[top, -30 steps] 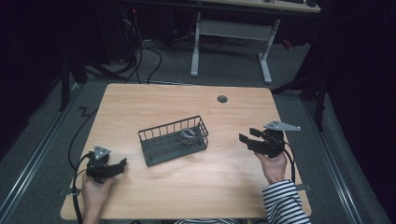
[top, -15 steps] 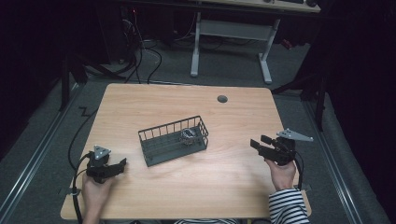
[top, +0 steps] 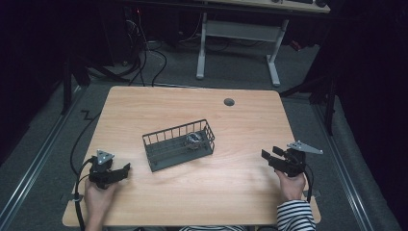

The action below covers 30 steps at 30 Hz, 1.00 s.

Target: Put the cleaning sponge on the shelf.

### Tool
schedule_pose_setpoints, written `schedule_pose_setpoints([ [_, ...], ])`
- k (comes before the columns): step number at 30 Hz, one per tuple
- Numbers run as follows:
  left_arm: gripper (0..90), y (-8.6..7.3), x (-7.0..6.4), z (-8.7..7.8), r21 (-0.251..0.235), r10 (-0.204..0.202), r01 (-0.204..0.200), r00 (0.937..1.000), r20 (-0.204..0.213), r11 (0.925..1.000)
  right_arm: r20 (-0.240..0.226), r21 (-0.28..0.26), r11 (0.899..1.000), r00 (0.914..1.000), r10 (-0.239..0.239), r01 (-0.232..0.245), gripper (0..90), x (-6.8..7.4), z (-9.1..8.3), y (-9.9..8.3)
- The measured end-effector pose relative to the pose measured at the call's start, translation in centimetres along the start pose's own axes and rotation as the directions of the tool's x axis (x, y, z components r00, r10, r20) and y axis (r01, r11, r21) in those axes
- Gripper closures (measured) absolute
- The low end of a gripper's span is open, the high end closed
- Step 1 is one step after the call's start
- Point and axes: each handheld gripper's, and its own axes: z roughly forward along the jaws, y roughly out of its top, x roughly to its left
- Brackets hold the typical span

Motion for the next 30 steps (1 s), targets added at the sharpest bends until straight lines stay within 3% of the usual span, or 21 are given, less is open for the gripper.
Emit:
schedule_pose_setpoints([
  [11, 24.1, 0.0, 0.0, 0.0, 0.000, 0.000, 0.000, 1.0000, 0.000, 1.0000, 0.046, 0.034, 0.999, 0.9989, 0.002, -0.004, 39.5, -0.4, 1.2, -2.0],
  [30, 24.1, 0.0, 0.0, 0.0, 0.000, 0.000, 0.000, 1.0000, 0.000, 1.0000, 0.100, 0.078, 0.996, 0.9936, -0.052, 0.045, 38.6, 0.1, 3.0, -3.5],
])
